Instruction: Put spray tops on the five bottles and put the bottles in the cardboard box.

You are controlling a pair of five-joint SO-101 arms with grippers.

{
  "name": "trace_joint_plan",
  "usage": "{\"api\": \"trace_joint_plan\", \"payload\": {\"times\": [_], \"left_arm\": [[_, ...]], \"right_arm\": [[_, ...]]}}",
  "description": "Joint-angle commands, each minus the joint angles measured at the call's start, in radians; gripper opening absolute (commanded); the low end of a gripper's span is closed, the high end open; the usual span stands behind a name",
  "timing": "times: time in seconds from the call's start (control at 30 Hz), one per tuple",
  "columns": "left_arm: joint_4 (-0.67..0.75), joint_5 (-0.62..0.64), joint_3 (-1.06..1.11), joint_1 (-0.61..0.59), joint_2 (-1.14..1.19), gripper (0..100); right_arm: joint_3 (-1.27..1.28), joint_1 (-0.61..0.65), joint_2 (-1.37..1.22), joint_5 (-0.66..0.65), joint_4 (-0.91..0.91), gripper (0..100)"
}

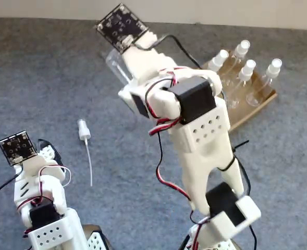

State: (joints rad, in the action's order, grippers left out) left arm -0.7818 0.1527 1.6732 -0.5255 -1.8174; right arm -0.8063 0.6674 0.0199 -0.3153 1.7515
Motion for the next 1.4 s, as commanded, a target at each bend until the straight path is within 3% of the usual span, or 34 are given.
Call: {"api": "trace_joint_plan", "payload": {"times": [0.0,0.23,0.57,0.8,1.03,1.37], "left_arm": [[-0.003,-0.011,0.019,0.019,-0.005,1],[-0.003,-0.011,0.019,0.019,-0.005,1],[-0.003,-0.011,0.019,0.019,-0.005,1],[-0.003,-0.011,0.019,0.019,-0.005,1],[-0.003,-0.011,0.019,0.019,-0.005,1],[-0.003,-0.011,0.019,0.019,-0.005,1]], "right_arm": [[0.084,0.035,0.15,0.009,0.016,14.9],[0.395,0.054,0.317,0.005,-0.007,14.9],[0.892,-0.065,0.371,-0.005,-0.295,14.9],[1.208,-0.128,0.371,-0.338,-0.556,14.9],[1.503,-0.128,0.371,-0.565,-0.774,14.9],[1.727,-0.171,0.371,-0.98,-1.007,15.3]]}}
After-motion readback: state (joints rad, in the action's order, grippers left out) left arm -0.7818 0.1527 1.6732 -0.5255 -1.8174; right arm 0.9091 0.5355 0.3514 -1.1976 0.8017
